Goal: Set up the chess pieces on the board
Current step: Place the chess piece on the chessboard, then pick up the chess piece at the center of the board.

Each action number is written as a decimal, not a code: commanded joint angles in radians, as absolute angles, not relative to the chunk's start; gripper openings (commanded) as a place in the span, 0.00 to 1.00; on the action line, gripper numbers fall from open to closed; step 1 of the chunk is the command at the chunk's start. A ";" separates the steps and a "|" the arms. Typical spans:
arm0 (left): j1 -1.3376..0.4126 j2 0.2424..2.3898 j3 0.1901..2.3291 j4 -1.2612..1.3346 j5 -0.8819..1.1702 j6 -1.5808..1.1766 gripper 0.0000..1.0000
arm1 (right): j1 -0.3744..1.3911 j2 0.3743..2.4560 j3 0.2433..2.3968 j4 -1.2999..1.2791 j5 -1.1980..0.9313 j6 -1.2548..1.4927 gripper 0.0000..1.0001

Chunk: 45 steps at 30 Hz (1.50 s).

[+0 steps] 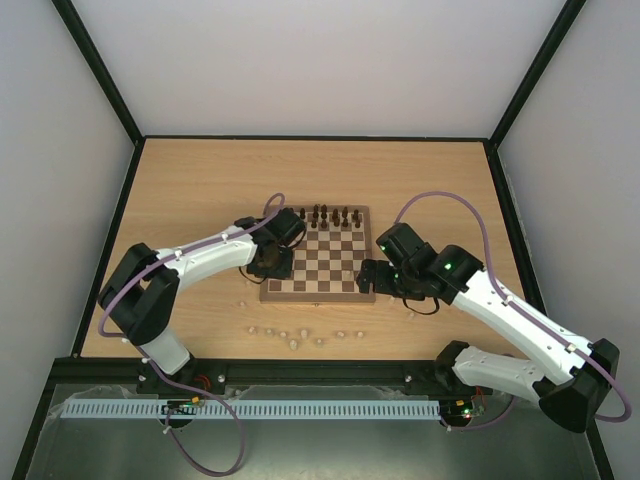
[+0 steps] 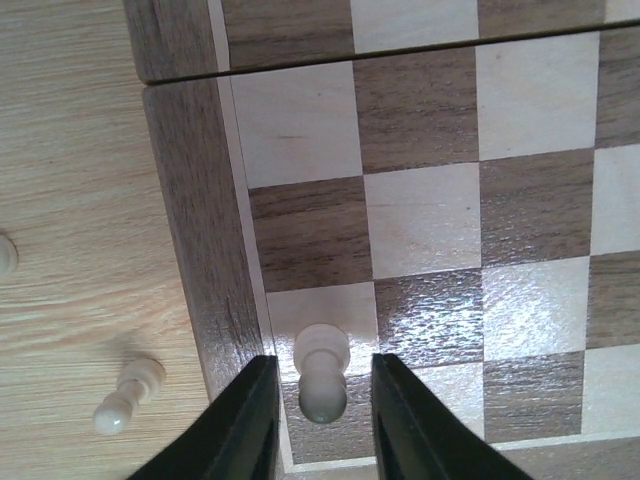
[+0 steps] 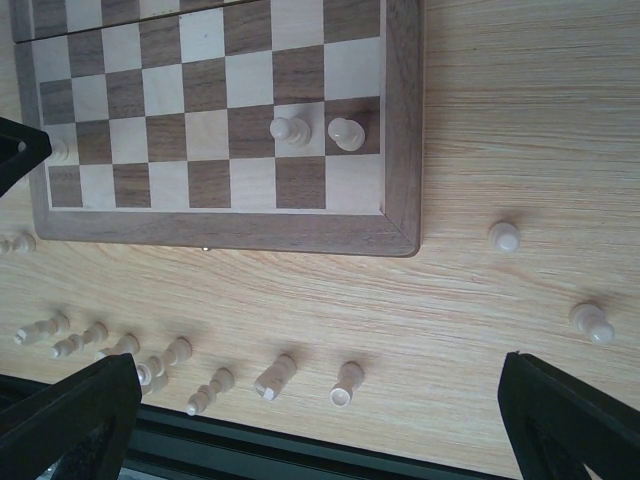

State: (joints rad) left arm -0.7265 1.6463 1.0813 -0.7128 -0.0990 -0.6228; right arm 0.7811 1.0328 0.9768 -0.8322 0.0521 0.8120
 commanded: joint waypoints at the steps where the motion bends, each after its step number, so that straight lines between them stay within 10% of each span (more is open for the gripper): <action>1: -0.727 1.641 1.108 -0.746 -0.120 -0.618 0.32 | 0.785 1.016 0.964 -0.851 0.049 0.812 0.99; 17: -0.341 1.405 1.057 -0.850 -0.090 -0.507 0.79 | 0.785 1.019 0.975 -0.844 0.030 0.803 0.99; 45: -0.305 1.608 0.902 -0.643 -0.029 -0.502 0.55 | 0.785 0.927 0.922 -0.867 0.023 0.829 0.99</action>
